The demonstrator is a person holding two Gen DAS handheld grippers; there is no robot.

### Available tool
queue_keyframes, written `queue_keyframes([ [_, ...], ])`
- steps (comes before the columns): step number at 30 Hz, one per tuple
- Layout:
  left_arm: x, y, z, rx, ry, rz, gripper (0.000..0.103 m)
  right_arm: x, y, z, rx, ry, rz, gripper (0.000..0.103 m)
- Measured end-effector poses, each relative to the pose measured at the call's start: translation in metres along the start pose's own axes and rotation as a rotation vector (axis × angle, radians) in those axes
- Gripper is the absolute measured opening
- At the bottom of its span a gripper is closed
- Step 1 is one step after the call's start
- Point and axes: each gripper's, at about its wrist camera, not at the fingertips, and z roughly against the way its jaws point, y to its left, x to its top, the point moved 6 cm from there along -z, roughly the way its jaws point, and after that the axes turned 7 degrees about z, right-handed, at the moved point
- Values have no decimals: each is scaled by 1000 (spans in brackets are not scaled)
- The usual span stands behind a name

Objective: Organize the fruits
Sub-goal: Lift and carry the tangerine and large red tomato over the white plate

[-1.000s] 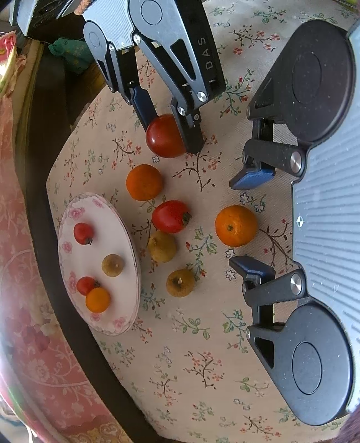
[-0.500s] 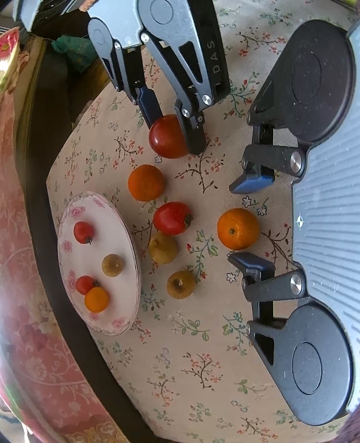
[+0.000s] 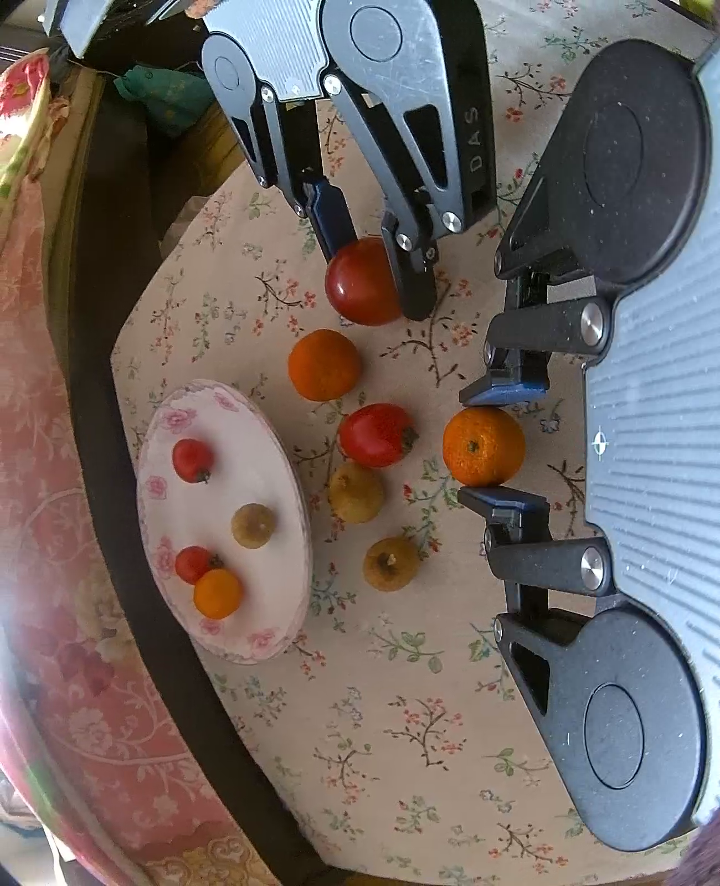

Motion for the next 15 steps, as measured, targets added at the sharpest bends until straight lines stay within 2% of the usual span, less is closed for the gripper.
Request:
queue_keyframes([
  [15,22,2,10,25,-82,2,39,17,2,16,-15,-60,-9,43],
])
